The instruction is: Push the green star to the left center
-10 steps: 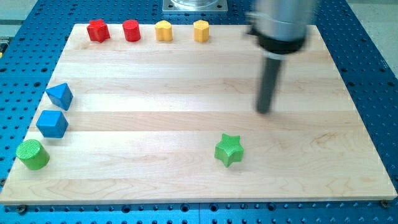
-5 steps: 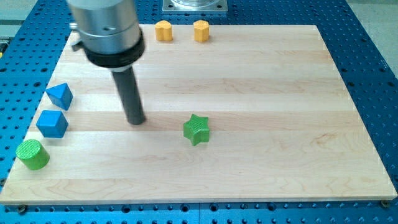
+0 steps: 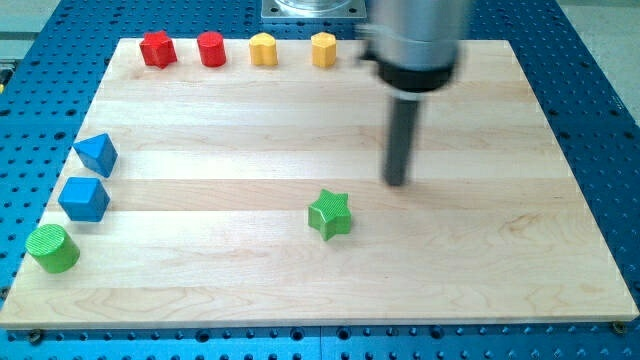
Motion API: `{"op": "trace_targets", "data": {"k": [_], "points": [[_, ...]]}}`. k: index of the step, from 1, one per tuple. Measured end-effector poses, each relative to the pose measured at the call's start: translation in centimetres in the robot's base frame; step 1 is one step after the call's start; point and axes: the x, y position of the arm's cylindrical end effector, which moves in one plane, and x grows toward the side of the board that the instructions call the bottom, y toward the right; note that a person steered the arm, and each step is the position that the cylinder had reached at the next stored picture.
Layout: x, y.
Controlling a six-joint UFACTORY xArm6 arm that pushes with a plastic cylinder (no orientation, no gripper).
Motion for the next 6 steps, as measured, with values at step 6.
{"op": "trace_targets", "data": {"k": [6], "points": [[-0.7,-30.6]]}}
